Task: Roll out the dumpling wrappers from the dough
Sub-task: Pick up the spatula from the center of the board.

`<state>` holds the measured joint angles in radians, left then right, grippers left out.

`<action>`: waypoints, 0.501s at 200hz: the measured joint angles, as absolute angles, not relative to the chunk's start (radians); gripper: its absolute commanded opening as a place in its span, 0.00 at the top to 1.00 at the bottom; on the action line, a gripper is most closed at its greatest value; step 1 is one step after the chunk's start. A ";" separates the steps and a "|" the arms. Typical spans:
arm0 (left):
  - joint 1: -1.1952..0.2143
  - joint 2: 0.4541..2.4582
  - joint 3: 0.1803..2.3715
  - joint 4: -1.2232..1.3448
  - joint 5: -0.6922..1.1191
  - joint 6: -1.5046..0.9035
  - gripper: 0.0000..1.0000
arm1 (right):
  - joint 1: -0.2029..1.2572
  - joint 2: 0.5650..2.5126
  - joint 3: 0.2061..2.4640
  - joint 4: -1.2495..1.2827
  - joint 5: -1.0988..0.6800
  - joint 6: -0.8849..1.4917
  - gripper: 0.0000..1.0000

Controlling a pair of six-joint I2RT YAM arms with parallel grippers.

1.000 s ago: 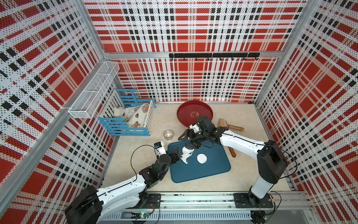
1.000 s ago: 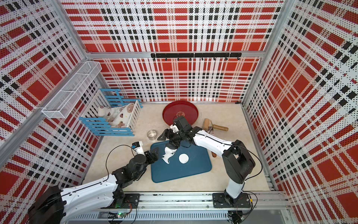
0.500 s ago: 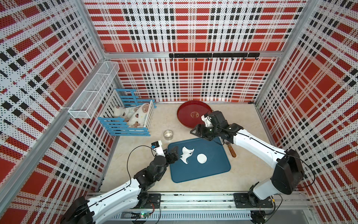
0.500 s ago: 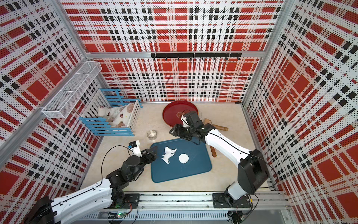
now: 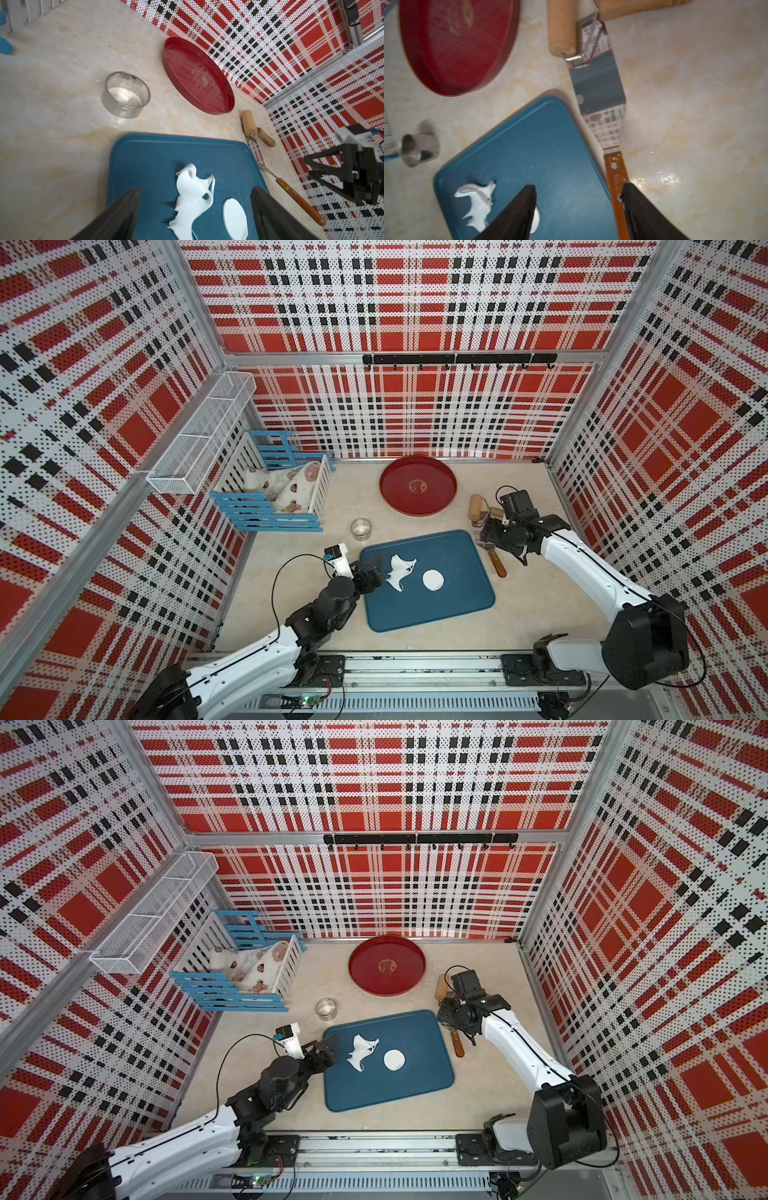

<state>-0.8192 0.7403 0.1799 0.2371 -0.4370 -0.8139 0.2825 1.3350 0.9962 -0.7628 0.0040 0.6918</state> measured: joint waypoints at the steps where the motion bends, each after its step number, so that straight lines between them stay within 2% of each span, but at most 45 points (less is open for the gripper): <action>1: -0.819 0.741 0.180 0.237 -0.437 -0.814 0.12 | 0.282 1.335 0.995 -0.765 0.004 0.691 0.28; 36: -0.819 0.745 0.179 0.243 -0.432 -0.814 0.12 | 0.279 1.335 0.974 -0.829 0.039 0.654 0.32; 65: -0.819 0.745 0.173 0.254 -0.430 -0.814 0.12 | 0.279 1.348 0.974 -0.851 0.057 0.617 0.45; 100: -0.819 0.742 0.159 0.255 -0.430 -0.816 0.12 | 0.279 1.392 0.972 -0.857 0.052 0.590 0.46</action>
<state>-0.8192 0.7418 0.1585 0.2550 -0.4297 -0.8158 0.2790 1.3922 0.9718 -0.8566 0.0521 0.5896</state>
